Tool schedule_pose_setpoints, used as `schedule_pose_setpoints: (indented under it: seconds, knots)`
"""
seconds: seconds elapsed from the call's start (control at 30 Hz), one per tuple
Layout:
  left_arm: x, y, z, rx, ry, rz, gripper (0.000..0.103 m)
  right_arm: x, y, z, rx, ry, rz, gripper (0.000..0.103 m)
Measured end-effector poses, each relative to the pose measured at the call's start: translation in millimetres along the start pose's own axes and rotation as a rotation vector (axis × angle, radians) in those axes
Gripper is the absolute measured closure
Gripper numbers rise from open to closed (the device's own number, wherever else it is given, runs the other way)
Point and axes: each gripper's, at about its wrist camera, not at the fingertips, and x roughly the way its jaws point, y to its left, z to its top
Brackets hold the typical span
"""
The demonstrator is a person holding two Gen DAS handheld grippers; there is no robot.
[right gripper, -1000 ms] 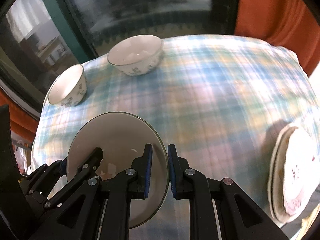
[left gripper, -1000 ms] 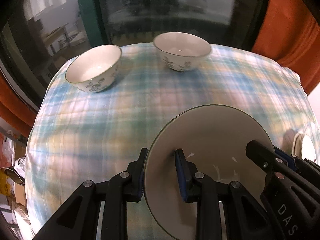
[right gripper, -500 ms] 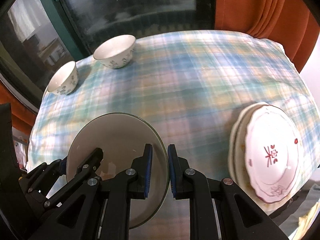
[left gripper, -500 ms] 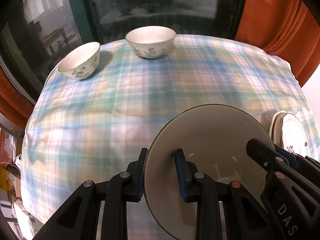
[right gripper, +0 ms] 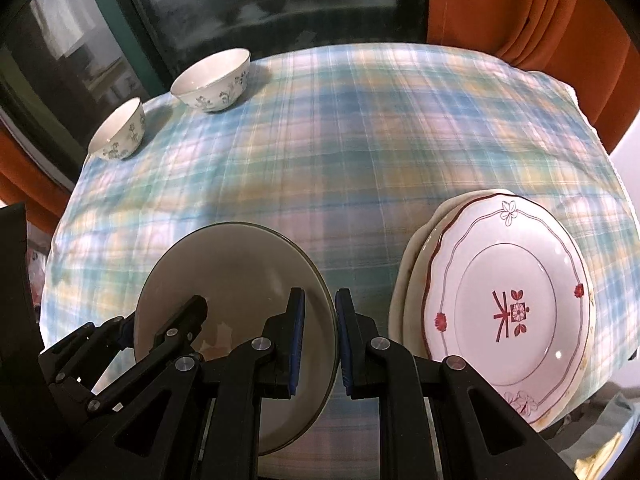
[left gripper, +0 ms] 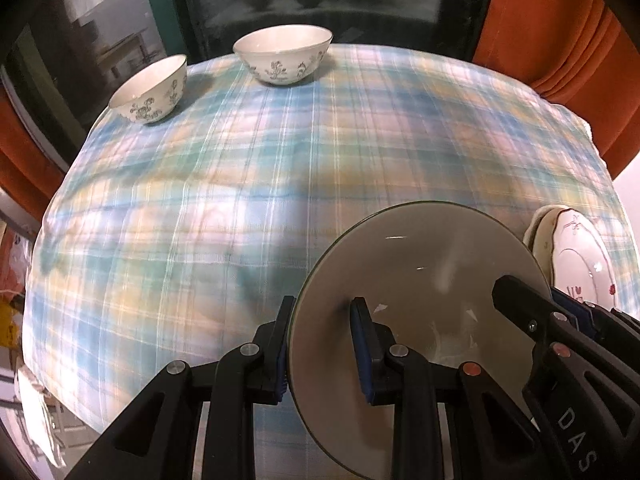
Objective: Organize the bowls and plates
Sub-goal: 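Lift and carry the glass plate toward the plate stack with both tools, then lower the glass plate onto the cloth beside the stack and open both tools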
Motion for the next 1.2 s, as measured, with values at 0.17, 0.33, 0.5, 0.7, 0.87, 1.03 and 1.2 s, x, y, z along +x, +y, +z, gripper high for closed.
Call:
schedule_pose_setpoints:
  seconds: [0.17, 0.33, 0.5, 0.7, 0.87, 1.03, 1.2]
  knots:
    - [8.5, 0.6, -3.8, -0.037, 0.026, 0.028, 0.079, 14.2, -2.1, -0.1, -0.038, 0.042, 0.026, 0.084]
    - [9.3, 0.5, -5.5, -0.061, 0.021, 0.045, 0.077, 16.7, 0.3, 3.3, -0.086, 0.035, 0.031, 0.084]
    - [5.1, -9.3, -8.3, -0.045, 0.016, 0.058, 0.068, 21.5, -1.2, 4.3, -0.107, 0.056, 0.062, 0.071]
    - [2.3, -2.6, -12.8, -0.1, 0.023, 0.076, 0.062, 22.9, -1.4, 1.9, -0.13, 0.059, 0.073, 0.049]
    - [-8.6, 3.7, -15.6, -0.135, -0.009, 0.07, 0.028, 15.4, -2.0, 3.0, -0.131, 0.031, 0.082, 0.031]
    - [-27.6, 1.2, -15.2, -0.102, -0.08, 0.103, 0.027, 2.9, 5.6, 3.3, -0.152, -0.021, 0.086, 0.026]
    - [-36.8, 10.5, -9.8, -0.087, -0.126, 0.089, 0.025, -7.8, 12.4, 6.2, -0.152, -0.073, 0.073, 0.024]
